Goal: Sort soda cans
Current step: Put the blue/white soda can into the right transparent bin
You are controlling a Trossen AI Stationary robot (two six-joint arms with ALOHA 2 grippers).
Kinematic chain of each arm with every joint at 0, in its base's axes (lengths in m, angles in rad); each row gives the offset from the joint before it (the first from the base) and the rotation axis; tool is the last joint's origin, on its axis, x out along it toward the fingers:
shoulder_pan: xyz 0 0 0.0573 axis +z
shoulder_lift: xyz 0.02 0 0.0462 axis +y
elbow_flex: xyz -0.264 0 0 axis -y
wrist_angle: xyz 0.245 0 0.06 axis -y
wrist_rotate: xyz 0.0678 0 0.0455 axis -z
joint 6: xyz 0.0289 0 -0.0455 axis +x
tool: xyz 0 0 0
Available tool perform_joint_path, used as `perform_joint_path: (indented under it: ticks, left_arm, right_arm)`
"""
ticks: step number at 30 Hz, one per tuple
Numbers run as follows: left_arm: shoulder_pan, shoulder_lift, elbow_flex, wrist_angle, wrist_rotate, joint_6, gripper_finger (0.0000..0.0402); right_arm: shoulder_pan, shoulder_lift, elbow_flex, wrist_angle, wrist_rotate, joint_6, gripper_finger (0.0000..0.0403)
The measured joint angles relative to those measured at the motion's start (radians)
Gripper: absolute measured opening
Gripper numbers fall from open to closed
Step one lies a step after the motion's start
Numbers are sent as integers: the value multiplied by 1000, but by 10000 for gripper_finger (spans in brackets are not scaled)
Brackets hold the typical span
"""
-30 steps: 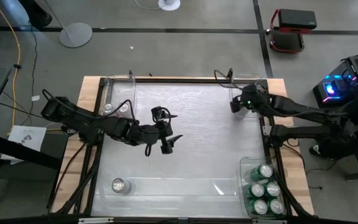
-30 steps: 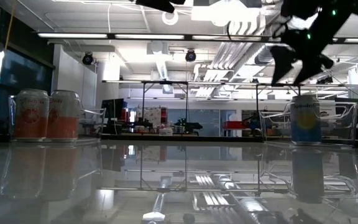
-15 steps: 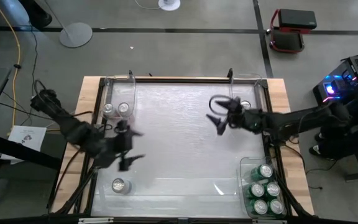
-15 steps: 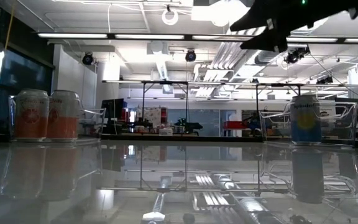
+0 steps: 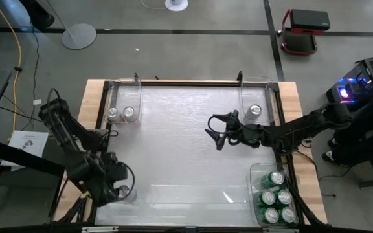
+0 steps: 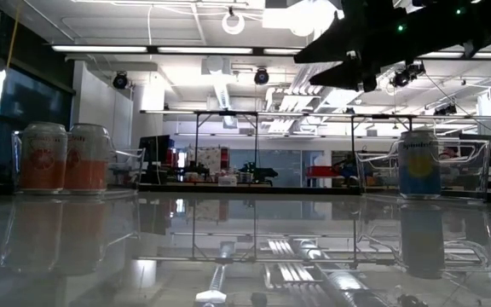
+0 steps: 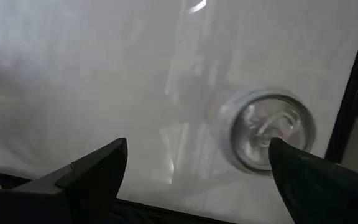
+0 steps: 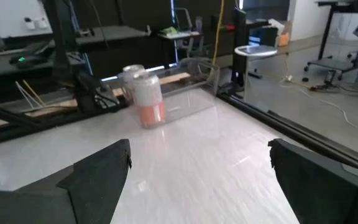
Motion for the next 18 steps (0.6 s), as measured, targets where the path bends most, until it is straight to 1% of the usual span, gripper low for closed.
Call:
perform_joint_path:
  ticks: [3,7,12,18]
  left_arm:
    - [1,32,0,51,51,5,367]
    - [1,42,0,127,57,3,367]
    - [1,60,0,128,35,0,367]
    - [14,113,2,150,65,51,367]
  right_arm:
    - [0,-1,1,22,-4,-17,373]
    - [0,-2,1,35,-7,-31,373]
    - [2,-2,1,34,-7,-31,373]
    - [5,-2,2,33,-8,-32,373]
